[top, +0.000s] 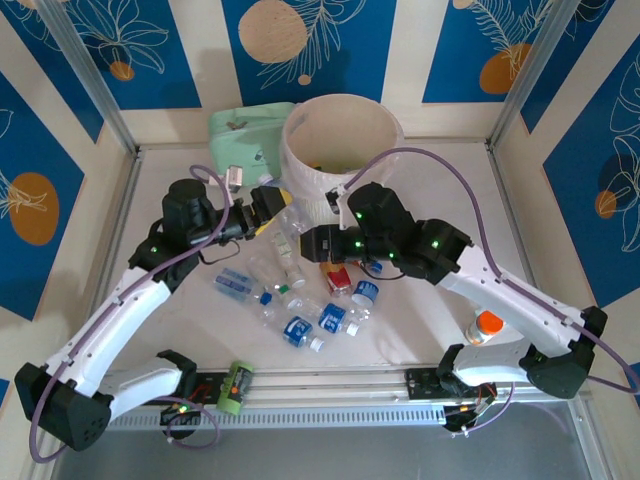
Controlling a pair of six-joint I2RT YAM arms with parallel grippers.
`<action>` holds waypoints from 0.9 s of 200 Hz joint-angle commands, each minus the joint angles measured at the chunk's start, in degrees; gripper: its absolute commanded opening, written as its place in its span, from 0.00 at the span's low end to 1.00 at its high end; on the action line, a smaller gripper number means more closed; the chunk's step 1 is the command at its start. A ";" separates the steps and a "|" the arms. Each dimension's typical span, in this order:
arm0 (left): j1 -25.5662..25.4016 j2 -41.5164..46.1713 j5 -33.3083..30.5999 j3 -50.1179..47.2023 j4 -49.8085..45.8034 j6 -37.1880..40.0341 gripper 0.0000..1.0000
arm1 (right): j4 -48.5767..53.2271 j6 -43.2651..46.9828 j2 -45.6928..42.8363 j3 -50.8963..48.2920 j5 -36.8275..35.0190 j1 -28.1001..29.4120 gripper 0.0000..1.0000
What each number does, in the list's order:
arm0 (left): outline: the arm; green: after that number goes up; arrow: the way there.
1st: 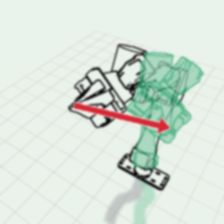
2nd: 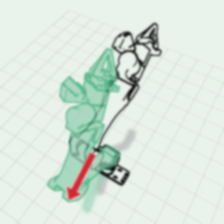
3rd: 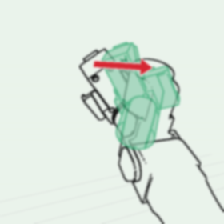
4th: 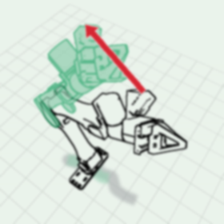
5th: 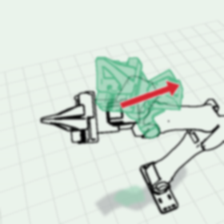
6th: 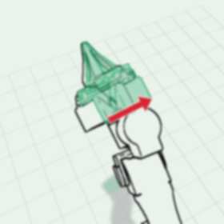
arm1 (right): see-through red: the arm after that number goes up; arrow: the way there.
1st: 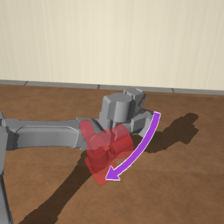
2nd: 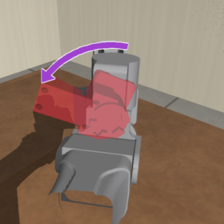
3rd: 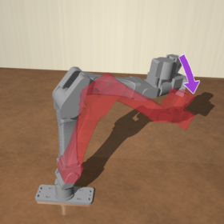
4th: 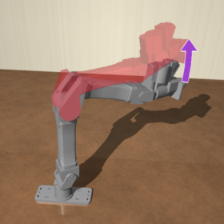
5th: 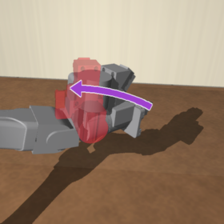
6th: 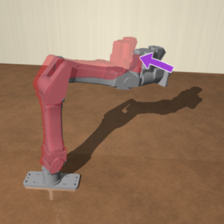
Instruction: Put the plastic bottles in the bin
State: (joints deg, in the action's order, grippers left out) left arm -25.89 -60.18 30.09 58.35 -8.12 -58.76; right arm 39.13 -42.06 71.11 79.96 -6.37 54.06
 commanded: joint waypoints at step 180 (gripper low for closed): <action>4.57 -2.30 4.90 2.00 -0.95 -4.03 0.47 | 7.02 6.26 2.75 5.67 -12.15 6.40 0.64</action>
State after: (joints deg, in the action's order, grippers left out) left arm -22.00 -62.08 34.24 58.67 -9.10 -63.05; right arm 44.88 -36.42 75.48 84.03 -14.46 60.03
